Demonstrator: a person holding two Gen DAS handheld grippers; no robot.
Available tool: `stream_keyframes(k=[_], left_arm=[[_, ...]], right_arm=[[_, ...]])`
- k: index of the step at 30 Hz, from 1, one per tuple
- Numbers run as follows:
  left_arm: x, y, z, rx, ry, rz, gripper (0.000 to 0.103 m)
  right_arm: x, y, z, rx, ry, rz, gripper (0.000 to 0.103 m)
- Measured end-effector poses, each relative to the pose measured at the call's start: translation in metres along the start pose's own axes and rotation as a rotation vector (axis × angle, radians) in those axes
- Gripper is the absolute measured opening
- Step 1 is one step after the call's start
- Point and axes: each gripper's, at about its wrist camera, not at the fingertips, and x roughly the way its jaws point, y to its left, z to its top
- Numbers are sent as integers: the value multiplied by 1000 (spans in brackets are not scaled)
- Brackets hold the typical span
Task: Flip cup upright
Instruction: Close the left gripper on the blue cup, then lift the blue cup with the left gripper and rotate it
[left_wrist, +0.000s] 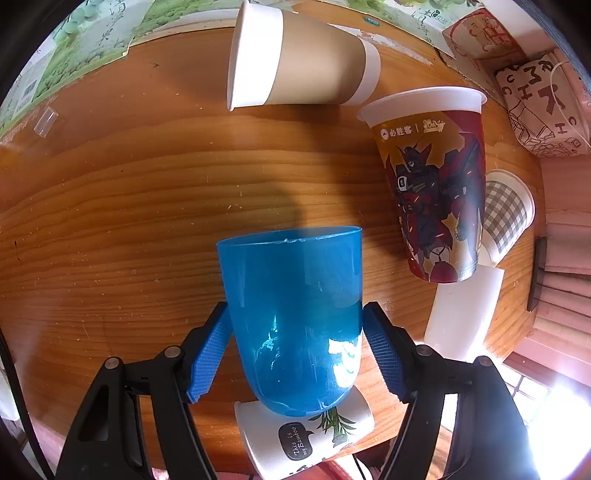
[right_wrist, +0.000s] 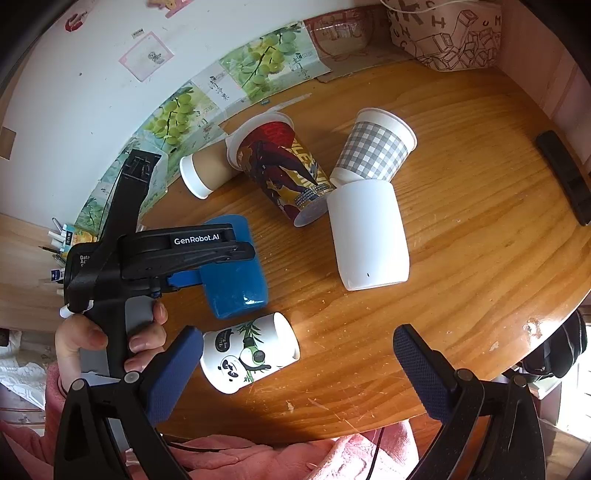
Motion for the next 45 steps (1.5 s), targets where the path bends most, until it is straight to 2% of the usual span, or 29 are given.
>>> stream_keyframes(k=[6,15,18,26,34,45], left_arm=[[3,-1,-2,-3,-7,2,75],[-5,-11,-6,55,-46,65,75],[-12,-17,-10,63,-73,76,75],[-56,-3,-16,42,-170,82,74],[-96,14,-51,24,-226,52,75],[-124,-18,-122,21,-284,90,75]], right_arm=[[-5,-4,-7,16,-9,-5,103],[-15,-4,-21,23,-37,-11,103],[-17,-3,-26,20,-45,-8,103],[-24,2,-40,-4,-67,27,103],[-35,4,-51,-62,-89,73,103],[-56,-9,-66,-202,-91,121,103]])
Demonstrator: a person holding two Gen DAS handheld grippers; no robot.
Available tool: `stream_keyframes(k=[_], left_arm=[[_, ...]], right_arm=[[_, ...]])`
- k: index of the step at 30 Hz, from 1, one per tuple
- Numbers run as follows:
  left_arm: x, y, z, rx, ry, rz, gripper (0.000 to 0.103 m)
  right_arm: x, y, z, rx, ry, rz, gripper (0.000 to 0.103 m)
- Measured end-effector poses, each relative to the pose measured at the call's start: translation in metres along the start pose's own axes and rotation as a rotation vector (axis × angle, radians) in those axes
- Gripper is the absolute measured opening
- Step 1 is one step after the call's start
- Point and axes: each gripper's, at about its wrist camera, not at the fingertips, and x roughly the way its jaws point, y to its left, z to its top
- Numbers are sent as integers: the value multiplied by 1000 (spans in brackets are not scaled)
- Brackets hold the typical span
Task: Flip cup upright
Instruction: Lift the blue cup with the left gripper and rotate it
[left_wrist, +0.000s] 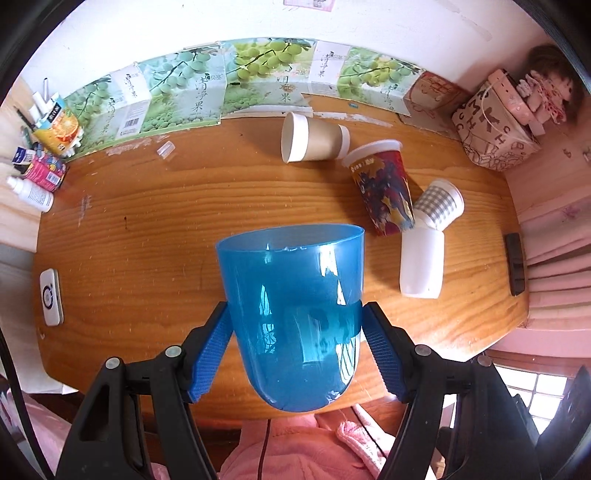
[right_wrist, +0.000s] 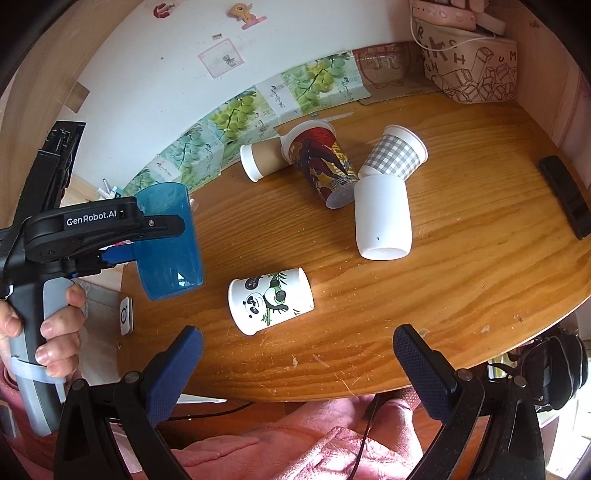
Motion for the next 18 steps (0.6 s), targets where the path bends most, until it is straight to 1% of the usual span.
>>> stream_keyframes(k=[2,5,8,13,18], left_arm=[[-4,-7,-14,-1,0,3,75],[-7,-20,-33,-1,12,-21,75],[-4,-35,-51,7,21,-23,75],[7,-60,-75,12,47,-22,75],[23,-84,-90,24,80,-33,75]], right_arm=[[-5,-3,-4,-25,4,11,103],[-11,-10,-12,-54,14,24,103],[-17,-18,-20,-77,27,29,103],[-23,-35,-34,-101,47,27,103],[-27,-54,-43,-106,70,17,103]])
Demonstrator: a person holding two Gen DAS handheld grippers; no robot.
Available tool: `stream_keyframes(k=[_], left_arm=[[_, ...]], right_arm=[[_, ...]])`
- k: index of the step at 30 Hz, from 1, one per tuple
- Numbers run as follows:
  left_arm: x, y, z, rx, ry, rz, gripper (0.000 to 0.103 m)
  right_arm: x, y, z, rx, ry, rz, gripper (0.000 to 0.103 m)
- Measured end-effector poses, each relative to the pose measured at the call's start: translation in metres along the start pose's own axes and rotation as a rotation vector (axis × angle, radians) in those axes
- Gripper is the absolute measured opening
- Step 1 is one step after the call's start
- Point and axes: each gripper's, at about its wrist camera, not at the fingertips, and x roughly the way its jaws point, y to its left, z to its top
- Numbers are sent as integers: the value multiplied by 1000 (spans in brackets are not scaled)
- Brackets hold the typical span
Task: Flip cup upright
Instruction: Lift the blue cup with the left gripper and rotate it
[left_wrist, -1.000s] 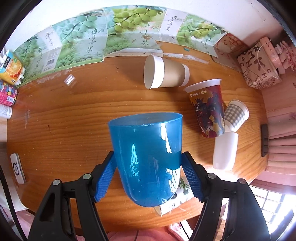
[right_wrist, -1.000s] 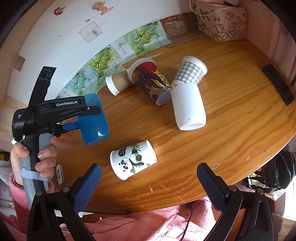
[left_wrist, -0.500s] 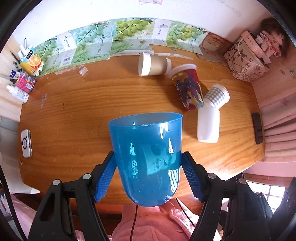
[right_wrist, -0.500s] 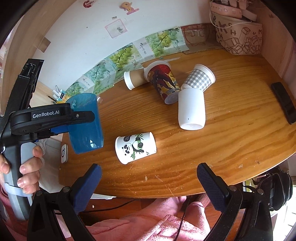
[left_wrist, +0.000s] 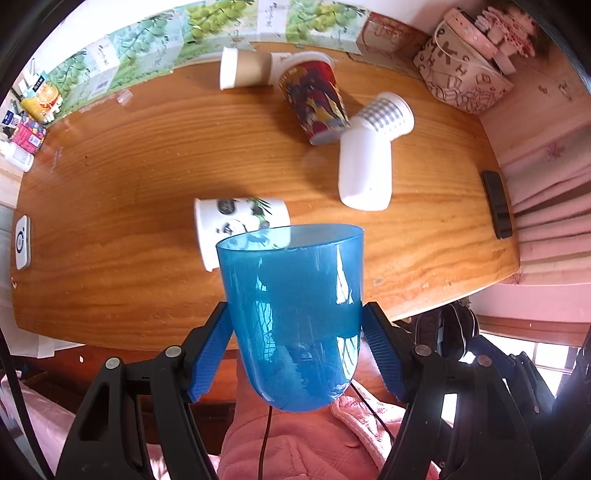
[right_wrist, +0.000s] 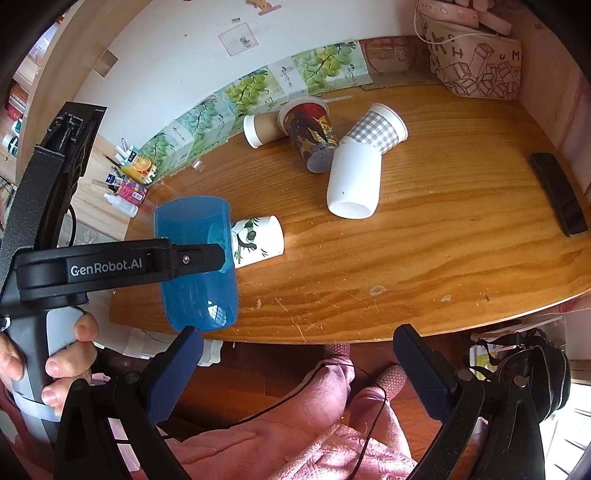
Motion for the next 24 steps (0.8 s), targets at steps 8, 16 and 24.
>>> stream_keyframes(k=[8,16,24], left_arm=[[44,-32,-3,27,77,-3,75],[85,-49,9,6,134,21,75],[108,-52,20,-30,166,28,75]], right_arm=[[-6,-30,0,-6,13,-31,103],[-3,-53,13,-20,41,-45,103],[5,-65,27,-35,73,-51,103]])
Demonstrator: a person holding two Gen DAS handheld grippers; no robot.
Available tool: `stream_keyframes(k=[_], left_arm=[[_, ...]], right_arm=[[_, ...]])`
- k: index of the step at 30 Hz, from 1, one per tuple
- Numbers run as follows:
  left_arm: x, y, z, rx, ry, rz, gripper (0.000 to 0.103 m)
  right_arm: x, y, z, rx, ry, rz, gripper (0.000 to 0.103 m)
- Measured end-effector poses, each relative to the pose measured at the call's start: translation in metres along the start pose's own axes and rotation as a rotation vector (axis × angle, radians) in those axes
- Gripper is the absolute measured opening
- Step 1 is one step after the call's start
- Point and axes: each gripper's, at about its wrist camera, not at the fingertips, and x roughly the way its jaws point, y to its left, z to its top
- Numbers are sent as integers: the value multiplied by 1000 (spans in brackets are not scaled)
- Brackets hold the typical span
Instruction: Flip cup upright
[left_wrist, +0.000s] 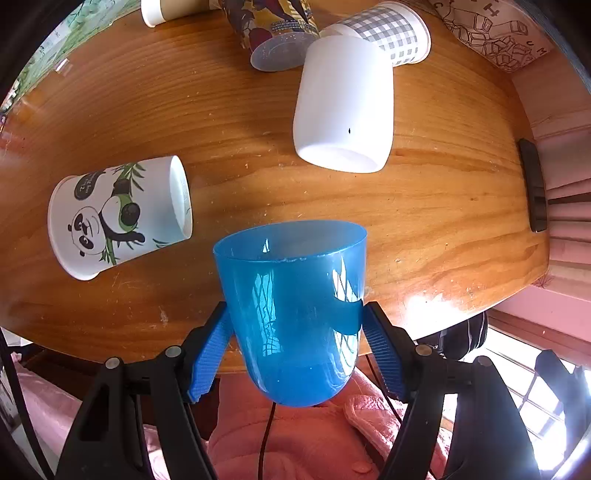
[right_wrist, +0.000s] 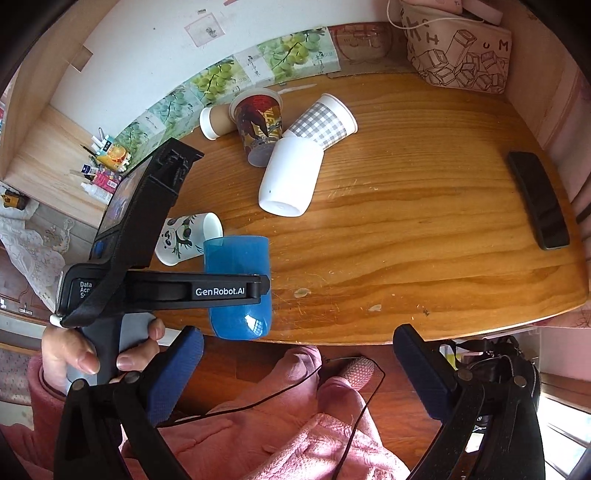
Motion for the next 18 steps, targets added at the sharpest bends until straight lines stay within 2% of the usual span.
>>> stream_keyframes(k=[8,16,18], left_arm=[[2,5,7,-21,19,-23,75],[-11,19,9,-30,-35,-79,76],[-16,20,9,-28,-49,-104,79]], right_arm=[[9,-2,9,1,24,3,103],[14,5,12,-4,34,11,103],[15,7,12,-6,36,12,103]])
